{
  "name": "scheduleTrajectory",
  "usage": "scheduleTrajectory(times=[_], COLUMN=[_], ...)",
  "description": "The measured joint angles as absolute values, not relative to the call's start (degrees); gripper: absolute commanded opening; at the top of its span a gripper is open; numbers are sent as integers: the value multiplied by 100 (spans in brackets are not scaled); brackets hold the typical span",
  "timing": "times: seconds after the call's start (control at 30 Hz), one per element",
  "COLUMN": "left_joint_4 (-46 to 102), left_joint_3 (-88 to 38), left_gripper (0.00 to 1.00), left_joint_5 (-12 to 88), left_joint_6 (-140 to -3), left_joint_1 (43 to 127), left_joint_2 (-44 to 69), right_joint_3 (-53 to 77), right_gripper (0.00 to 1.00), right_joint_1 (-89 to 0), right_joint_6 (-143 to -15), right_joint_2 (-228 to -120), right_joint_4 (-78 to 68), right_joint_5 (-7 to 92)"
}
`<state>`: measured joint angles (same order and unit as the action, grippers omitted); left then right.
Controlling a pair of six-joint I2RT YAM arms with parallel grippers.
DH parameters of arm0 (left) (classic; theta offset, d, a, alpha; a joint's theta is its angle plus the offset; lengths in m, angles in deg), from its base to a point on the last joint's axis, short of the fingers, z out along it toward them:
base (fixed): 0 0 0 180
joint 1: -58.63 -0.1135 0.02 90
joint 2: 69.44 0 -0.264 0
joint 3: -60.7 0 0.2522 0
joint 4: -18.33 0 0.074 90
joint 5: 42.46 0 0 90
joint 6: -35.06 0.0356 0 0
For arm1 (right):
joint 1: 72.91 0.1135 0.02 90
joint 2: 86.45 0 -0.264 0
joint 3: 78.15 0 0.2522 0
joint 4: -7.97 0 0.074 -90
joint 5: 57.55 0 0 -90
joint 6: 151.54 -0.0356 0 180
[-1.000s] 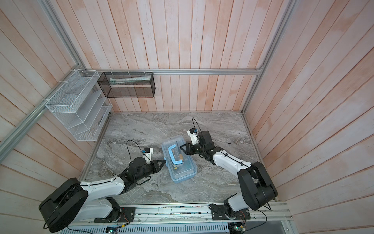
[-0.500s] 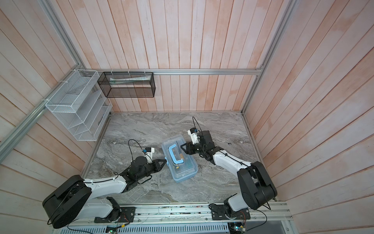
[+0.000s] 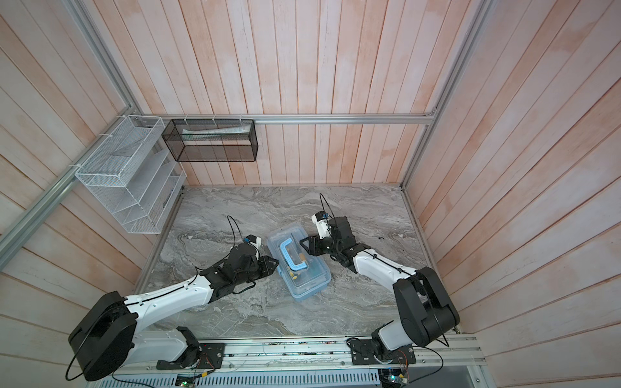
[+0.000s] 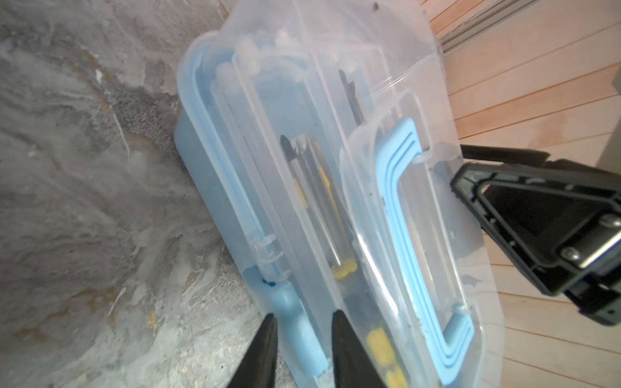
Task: Pack the tool kit
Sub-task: 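Push the box's near corner with the left gripper toward the right gripper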
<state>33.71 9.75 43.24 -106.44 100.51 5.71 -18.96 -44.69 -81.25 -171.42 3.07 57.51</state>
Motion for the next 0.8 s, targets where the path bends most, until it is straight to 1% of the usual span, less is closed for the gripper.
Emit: scheduleTrajectory(times=[0.2, 0.57, 0.8], left_joint_4=[4003, 4178, 4639], left_joint_3=[774, 704, 1425], left_gripper=[33, 32, 31], left_joint_5=[4281, 4268, 4499], left_joint_6=[-10633, -10658, -10830], left_joint_1=[10134, 10169, 10231], left_joint_2=[685, 766, 401], right_joint_3=[-1913, -1946, -1948], right_gripper=[52, 52, 52], right_joint_1=[-4447, -4444, -4449], right_joint_6=[-8127, -8125, -8123], right_joint_2=[-17142, -17142, -17140], right_joint_4=[305, 346, 346], right_joint_5=[5882, 5915, 5920])
